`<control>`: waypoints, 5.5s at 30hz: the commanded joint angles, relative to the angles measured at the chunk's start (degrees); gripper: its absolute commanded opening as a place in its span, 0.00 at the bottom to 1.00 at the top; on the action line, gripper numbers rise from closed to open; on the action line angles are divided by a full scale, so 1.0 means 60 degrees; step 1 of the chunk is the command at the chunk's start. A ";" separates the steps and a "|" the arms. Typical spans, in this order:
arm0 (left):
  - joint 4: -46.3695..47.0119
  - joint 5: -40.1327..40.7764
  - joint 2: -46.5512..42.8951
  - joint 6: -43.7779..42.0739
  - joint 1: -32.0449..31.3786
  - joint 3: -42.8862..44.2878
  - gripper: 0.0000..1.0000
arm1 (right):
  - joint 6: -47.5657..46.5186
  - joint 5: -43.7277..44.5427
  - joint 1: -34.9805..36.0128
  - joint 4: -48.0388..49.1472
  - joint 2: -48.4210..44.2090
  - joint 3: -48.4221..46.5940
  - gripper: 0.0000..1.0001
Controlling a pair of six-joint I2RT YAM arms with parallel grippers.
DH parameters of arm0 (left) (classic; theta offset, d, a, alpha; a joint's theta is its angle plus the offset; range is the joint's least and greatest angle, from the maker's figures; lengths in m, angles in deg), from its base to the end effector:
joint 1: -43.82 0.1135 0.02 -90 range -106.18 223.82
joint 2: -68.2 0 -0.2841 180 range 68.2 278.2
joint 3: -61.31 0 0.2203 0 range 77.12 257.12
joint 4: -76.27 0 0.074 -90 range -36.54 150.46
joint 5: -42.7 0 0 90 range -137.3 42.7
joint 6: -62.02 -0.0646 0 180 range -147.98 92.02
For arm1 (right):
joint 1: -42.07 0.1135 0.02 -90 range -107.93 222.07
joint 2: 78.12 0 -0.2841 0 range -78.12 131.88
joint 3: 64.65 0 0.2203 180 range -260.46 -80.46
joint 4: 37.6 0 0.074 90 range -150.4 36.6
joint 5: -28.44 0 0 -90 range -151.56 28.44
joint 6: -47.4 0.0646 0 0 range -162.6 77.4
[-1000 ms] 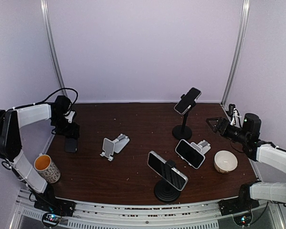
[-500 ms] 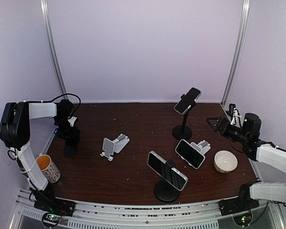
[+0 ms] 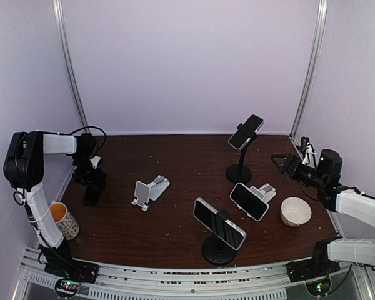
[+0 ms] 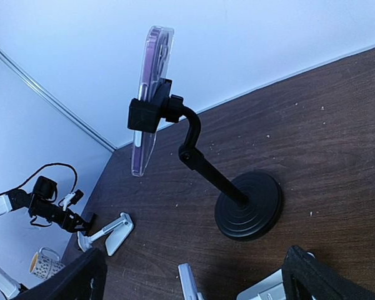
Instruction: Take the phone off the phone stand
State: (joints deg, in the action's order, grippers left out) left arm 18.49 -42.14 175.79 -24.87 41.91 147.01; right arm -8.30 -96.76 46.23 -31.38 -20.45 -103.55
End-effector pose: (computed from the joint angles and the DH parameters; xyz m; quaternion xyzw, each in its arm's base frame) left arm 0.3351 -0.0054 0.1661 -0.0145 0.9948 0.0408 0.0918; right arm 0.1972 0.0517 0.2551 0.0107 0.7672 0.4191 0.4853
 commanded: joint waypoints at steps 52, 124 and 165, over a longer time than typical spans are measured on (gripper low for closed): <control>0.5190 -0.1618 -0.3941 0.1027 -0.5301 -0.3254 0.98 | -0.0182 -0.0241 0.0418 -0.0990 -0.0134 -0.0678 1.00; 0.2960 -0.1656 0.0561 -0.0461 0.0087 0.2744 0.45 | -0.0622 -0.0264 0.0436 -0.1101 -0.1247 -0.0092 1.00; 0.1049 -0.1480 0.2415 -0.0666 0.0392 0.4311 0.98 | -0.0825 -0.0327 0.0436 -0.1568 -0.1332 -0.0416 1.00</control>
State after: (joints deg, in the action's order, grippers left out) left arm 25.53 -51.10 190.58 -28.43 43.83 171.42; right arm -12.49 -97.81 48.52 -40.67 -27.25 -104.54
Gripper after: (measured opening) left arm 0.973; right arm 0.998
